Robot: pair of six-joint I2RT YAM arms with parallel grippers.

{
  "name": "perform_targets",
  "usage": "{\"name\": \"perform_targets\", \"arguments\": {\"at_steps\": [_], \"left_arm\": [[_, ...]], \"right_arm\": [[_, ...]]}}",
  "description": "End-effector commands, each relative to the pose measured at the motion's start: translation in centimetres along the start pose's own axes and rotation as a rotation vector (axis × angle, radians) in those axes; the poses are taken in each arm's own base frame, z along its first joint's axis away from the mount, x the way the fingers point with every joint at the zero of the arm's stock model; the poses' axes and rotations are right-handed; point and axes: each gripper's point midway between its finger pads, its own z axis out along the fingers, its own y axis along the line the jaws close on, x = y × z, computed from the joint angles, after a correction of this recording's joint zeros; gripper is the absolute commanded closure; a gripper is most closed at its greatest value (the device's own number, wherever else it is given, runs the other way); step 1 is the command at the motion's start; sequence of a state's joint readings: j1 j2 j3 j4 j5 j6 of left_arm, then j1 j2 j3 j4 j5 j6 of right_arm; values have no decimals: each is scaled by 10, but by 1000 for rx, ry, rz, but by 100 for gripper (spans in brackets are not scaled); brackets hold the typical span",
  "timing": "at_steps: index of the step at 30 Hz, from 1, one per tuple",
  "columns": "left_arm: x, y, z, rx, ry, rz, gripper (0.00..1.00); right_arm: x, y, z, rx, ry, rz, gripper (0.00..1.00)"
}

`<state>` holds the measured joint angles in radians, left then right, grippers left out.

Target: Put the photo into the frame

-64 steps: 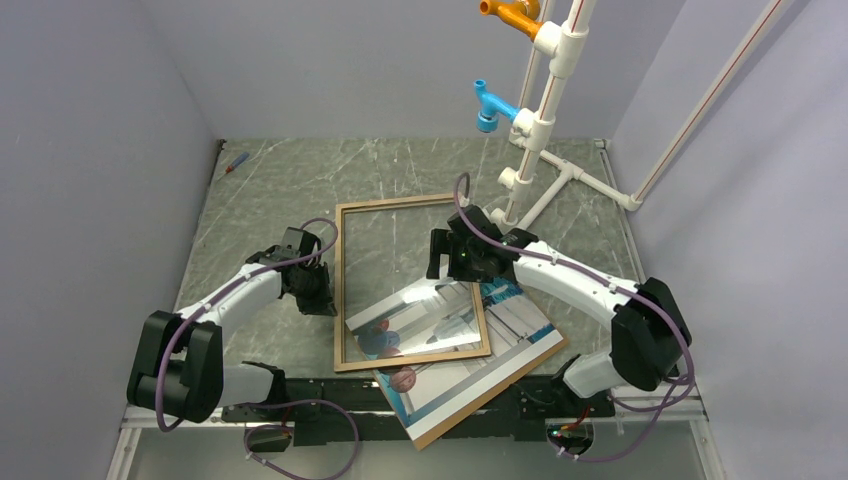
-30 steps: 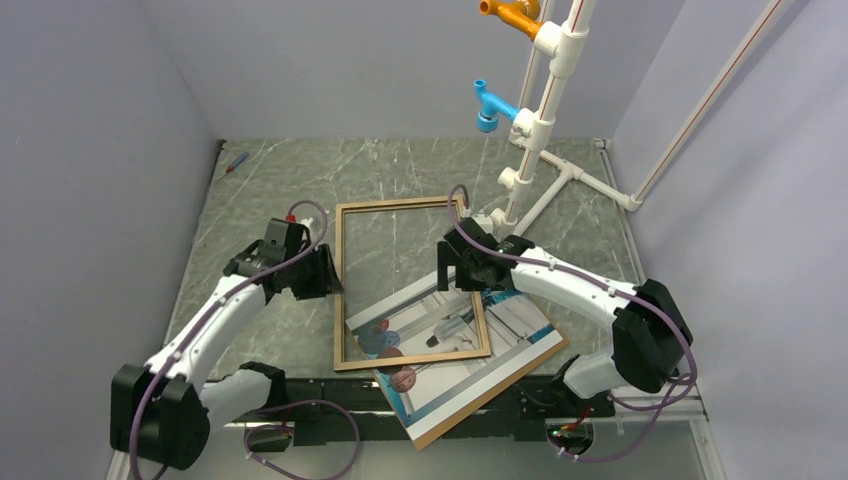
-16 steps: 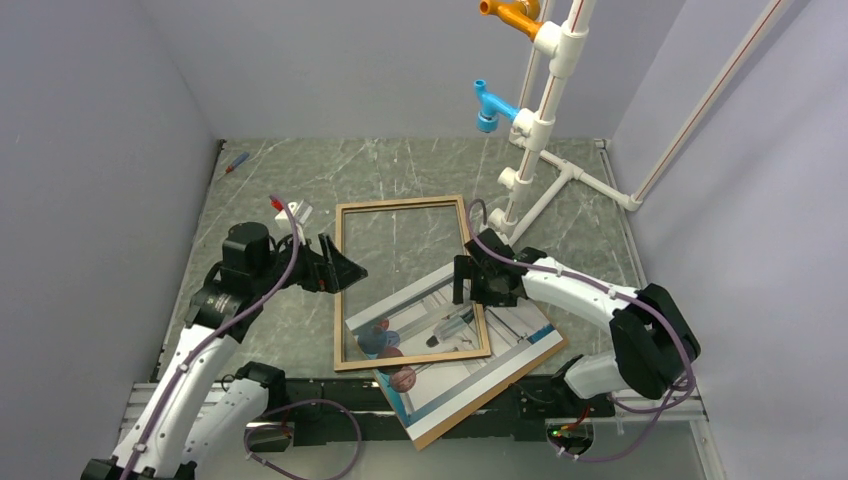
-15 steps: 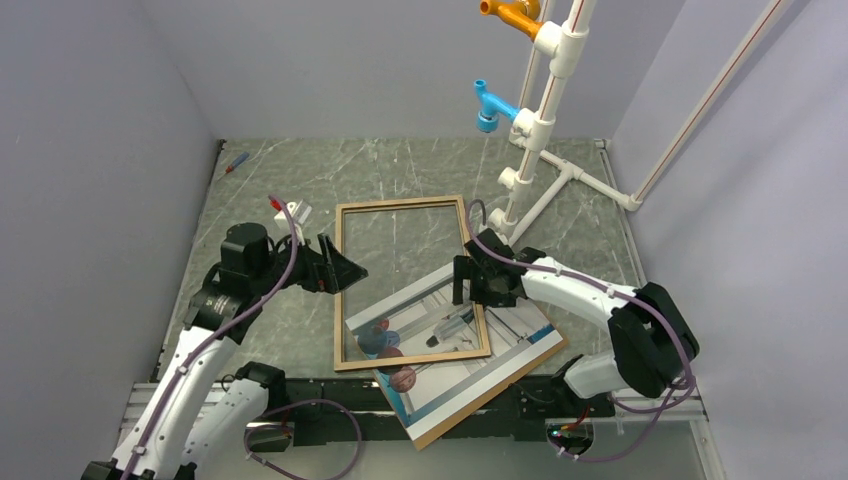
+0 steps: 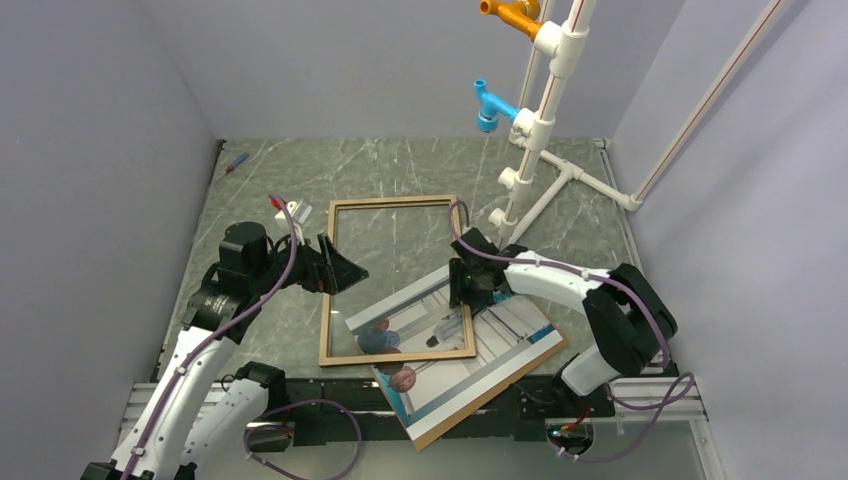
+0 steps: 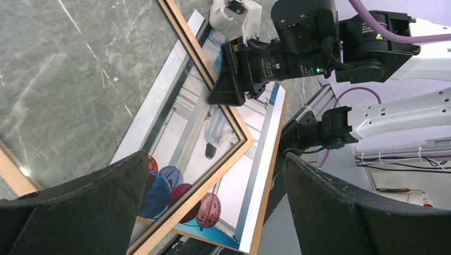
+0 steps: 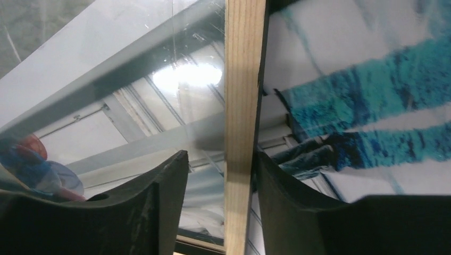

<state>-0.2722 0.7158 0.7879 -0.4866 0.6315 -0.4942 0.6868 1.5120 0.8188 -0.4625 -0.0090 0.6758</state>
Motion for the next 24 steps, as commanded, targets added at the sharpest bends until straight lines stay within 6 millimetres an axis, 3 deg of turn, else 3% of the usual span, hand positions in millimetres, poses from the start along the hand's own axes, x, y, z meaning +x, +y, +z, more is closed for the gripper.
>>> {"name": "perform_targets", "arguments": {"at_steps": [1,5,12,24], "left_arm": [[-12,-15,-7,37,-31,46,1],[-12,-14,-8,26,-26,51,2],[-10,-13,-8,21,-27,45,2],[-11,-14,-14,4,-29,59,2]], "right_arm": [[-13,33,2,-26,-31,-66,53],[-7,45,9,5,-20,-105,64],[-5,82,19,-51,-8,-105,64],[-31,146,47,-102,5,-136,67]]}}
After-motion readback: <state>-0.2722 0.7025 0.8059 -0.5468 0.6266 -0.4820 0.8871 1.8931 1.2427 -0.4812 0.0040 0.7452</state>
